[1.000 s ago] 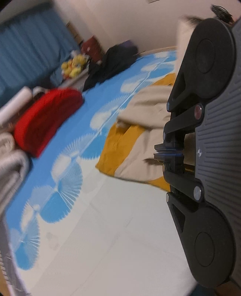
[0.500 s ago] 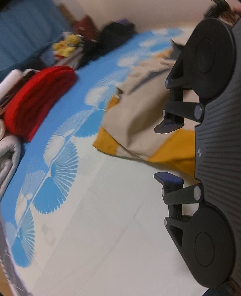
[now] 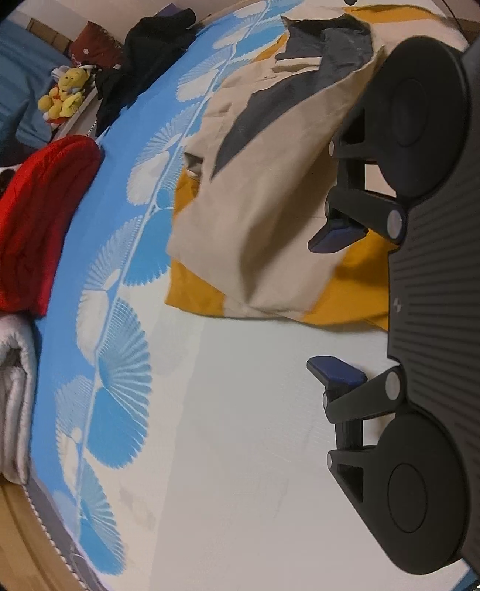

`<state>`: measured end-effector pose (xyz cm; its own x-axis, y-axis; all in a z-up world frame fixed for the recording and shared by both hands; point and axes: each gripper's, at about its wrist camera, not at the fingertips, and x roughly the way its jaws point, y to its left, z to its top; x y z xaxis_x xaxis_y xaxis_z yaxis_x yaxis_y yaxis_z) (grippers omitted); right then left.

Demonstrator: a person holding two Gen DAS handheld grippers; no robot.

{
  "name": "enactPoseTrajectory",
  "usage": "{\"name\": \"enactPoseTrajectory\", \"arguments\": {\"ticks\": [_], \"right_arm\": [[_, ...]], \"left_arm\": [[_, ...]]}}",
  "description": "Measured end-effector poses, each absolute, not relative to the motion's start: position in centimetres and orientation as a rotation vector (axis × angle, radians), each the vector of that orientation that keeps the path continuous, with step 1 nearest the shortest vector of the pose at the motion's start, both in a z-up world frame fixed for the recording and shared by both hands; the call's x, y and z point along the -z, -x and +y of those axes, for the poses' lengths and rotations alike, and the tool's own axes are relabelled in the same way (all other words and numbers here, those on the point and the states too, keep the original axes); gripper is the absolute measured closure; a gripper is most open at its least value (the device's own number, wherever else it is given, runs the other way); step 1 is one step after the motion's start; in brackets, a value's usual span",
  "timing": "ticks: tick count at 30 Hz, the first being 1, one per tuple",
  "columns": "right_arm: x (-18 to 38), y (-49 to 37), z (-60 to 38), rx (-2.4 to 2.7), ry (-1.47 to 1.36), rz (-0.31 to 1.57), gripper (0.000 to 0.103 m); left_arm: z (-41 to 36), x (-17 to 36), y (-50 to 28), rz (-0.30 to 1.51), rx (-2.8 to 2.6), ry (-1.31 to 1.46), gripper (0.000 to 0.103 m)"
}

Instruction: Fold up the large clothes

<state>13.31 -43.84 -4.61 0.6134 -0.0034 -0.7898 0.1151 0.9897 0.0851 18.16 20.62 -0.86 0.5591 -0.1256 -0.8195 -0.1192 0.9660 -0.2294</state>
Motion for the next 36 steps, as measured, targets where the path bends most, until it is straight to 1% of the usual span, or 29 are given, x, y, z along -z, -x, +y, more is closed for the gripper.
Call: {"name": "enactPoseTrajectory", "arguments": {"ticks": [6, 10, 14, 15, 16, 17, 18, 19, 20, 21, 22, 23, 28, 31, 32, 33, 34, 36], "right_arm": [[6.2, -16.5, -43.6, 0.060, -0.114, 0.931, 0.061], [7.1, -18.2, -43.7, 0.057, -0.110, 0.940, 0.058], [7.7, -19.4, -43.9, 0.046, -0.112, 0.945, 0.057], [7.8, -19.6, -43.9, 0.042, -0.111, 0.942, 0.057], [7.8, -19.7, -43.9, 0.036, -0.111, 0.936, 0.057], [7.7, -19.8, -44.0, 0.031, -0.112, 0.932, 0.057], [7.7, -19.9, -44.0, 0.028, -0.110, 0.926, 0.058], [7.5, -19.9, -43.9, 0.027, -0.105, 0.913, 0.062], [7.4, -20.0, -44.0, 0.025, -0.100, 0.904, 0.071], [7.4, -20.1, -44.0, 0.024, -0.100, 0.898, 0.079], [7.3, -20.1, -44.1, 0.021, -0.106, 0.894, 0.096], [7.2, -20.3, -44.2, 0.017, -0.117, 0.891, 0.100], [5.3, -20.3, -45.2, -0.004, -0.201, 0.795, 0.103], [3.3, -19.7, -46.4, 0.009, -0.324, 0.656, 0.103], [2.7, -19.5, -47.0, 0.012, -0.393, 0.594, 0.103], [2.3, -19.4, -47.6, 0.021, -0.454, 0.548, 0.103], [2.3, -19.5, -48.0, 0.041, -0.493, 0.531, 0.103], [3.7, -20.8, -48.0, 0.104, -0.486, 0.619, 0.103]], "left_arm": [[19.3, 1.2, -20.8, 0.966, 0.015, 0.221, 0.034], [18.6, 2.0, -22.6, 0.968, 0.019, 0.179, 0.034], [18.6, 2.8, -24.1, 0.974, 0.026, 0.183, 0.034], [18.6, 2.9, -24.4, 0.974, 0.031, 0.186, 0.038], [18.7, 3.0, -24.6, 0.968, 0.036, 0.188, 0.051], [18.8, 2.9, -24.8, 0.961, 0.042, 0.191, 0.060], [18.9, 2.8, -24.9, 0.953, 0.045, 0.196, 0.075], [19.1, 2.5, -25.0, 0.941, 0.043, 0.204, 0.092], [19.3, 2.2, -25.0, 0.927, 0.045, 0.217, 0.099], [19.7, 1.8, -25.0, 0.915, 0.052, 0.236, 0.101], [20.0, 1.4, -25.0, 0.899, 0.060, 0.258, 0.102], [20.2, 1.0, -24.9, 0.883, 0.068, 0.272, 0.103], [20.9, -1.6, -24.2, 0.764, 0.085, 0.283, 0.103], [22.9, -3.1, -23.7, 0.640, 0.058, 0.414, 0.103], [23.3, -3.0, -23.9, 0.631, 0.036, 0.440, 0.103], [23.2, -2.5, -24.5, 0.669, -0.002, 0.419, 0.103], [22.5, -1.2, -25.5, 0.760, -0.032, 0.355, 0.103], [20.8, 2.0, -27.0, 0.984, -0.043, 0.227, 0.103]]}}
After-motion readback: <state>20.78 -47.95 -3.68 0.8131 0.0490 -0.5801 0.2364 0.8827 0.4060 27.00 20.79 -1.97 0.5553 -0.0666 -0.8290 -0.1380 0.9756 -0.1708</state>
